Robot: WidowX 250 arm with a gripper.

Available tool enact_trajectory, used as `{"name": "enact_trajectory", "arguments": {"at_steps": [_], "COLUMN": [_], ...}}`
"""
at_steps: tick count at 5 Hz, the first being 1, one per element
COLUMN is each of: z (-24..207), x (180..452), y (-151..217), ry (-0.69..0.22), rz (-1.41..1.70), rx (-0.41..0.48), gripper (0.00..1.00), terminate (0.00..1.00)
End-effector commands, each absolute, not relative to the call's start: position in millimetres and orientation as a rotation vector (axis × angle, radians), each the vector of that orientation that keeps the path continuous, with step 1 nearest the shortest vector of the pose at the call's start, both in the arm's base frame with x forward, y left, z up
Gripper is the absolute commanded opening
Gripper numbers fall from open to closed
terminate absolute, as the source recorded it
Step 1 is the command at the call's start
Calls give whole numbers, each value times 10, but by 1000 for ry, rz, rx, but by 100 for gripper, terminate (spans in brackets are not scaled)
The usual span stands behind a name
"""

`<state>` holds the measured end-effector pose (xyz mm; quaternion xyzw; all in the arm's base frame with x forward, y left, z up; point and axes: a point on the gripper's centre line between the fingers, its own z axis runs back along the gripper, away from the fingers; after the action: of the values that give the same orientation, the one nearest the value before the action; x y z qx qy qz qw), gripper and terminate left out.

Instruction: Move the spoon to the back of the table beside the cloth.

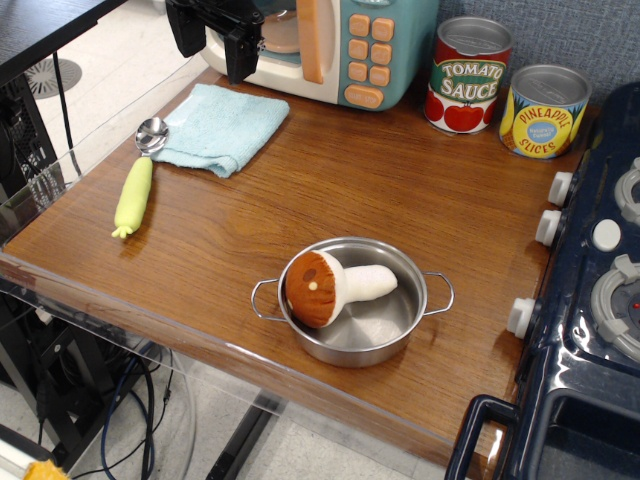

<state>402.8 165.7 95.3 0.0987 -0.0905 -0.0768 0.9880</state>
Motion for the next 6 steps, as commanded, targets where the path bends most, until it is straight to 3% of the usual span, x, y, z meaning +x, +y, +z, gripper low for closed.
{"name": "enact_trajectory", "arguments": {"at_steps": [1, 4, 6], "z": [953, 1064, 964], "x": [4028, 3554, 3214], "y": [1657, 1891, 1999], "ry": [-182, -200, -136], "rz": [-154, -78, -9], "rx": [198, 188, 177], "gripper": [100, 100, 100], "terminate": [0, 0, 0]}}
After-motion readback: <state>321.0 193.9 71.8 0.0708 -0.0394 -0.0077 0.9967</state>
